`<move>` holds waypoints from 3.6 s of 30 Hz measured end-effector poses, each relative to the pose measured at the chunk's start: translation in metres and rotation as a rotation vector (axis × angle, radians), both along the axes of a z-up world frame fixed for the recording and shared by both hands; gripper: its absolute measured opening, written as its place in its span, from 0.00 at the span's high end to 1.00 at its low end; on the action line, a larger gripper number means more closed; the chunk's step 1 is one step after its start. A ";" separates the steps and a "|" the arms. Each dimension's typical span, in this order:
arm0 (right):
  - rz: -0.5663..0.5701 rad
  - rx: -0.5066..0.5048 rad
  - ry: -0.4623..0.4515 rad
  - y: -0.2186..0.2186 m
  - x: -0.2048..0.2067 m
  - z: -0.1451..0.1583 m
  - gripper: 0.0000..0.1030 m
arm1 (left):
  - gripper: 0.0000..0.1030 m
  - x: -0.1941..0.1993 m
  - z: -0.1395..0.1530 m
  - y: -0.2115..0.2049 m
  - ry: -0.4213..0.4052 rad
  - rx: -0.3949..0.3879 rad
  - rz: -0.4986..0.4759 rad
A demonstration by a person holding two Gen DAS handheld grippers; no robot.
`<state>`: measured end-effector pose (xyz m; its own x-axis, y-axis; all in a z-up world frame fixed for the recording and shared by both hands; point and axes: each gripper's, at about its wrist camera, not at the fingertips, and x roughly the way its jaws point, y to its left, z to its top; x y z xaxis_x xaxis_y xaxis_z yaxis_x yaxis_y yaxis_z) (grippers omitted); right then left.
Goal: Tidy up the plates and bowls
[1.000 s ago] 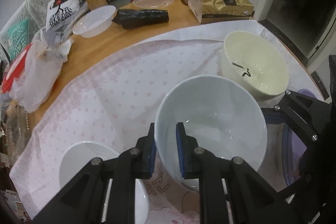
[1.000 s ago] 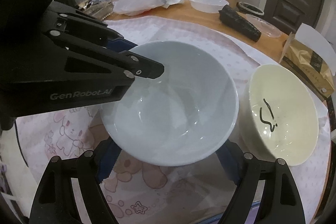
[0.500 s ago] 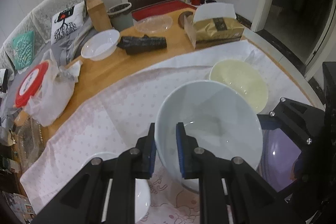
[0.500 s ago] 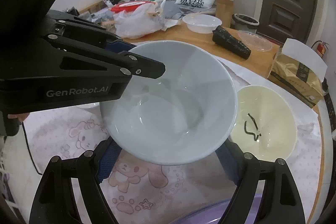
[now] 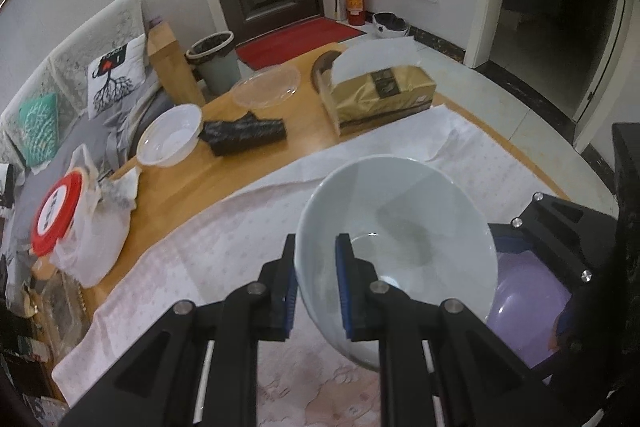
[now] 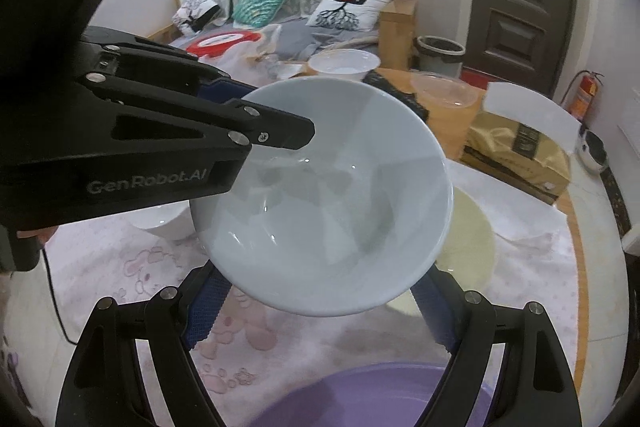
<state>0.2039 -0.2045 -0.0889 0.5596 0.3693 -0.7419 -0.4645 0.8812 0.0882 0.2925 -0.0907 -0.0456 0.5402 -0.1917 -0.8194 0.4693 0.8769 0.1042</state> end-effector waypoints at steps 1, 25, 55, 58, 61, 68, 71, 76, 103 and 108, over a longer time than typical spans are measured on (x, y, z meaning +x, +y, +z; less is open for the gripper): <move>-0.009 0.000 0.001 -0.004 0.001 0.000 0.22 | 0.87 0.002 0.000 -0.005 -0.002 0.002 -0.004; -0.085 -0.029 0.063 -0.044 0.040 -0.027 0.22 | 0.87 0.051 -0.047 -0.049 0.073 0.006 0.003; -0.076 -0.099 0.069 -0.040 0.033 -0.036 0.19 | 0.86 0.053 -0.089 -0.047 0.108 -0.028 0.042; -0.082 -0.104 0.054 -0.039 0.030 -0.037 0.18 | 0.86 0.052 -0.088 -0.045 0.108 -0.044 0.053; -0.089 -0.101 0.046 -0.039 0.029 -0.038 0.19 | 0.86 0.049 -0.089 -0.046 0.103 -0.022 0.054; -0.115 -0.092 0.042 -0.040 0.025 -0.031 0.19 | 0.83 0.045 -0.079 -0.036 0.114 -0.020 0.098; -0.112 -0.086 0.009 -0.038 0.016 -0.020 0.16 | 0.76 0.038 -0.065 -0.019 0.119 -0.068 0.125; -0.070 -0.074 -0.063 -0.021 -0.002 0.002 0.07 | 0.74 0.018 -0.040 0.009 0.098 -0.106 0.155; 0.254 -0.049 -0.012 0.163 -0.022 -0.038 0.03 | 0.67 -0.037 -0.077 0.214 0.166 -0.134 0.469; 0.253 -0.056 0.018 0.177 -0.011 -0.058 0.03 | 0.67 -0.035 -0.096 0.214 0.197 -0.128 0.476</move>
<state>0.1934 -0.0277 -0.1465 0.4416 0.4537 -0.7740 -0.6694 0.7411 0.0525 0.2577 0.1238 -0.1415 0.4299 -0.0680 -0.9003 0.0163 0.9976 -0.0676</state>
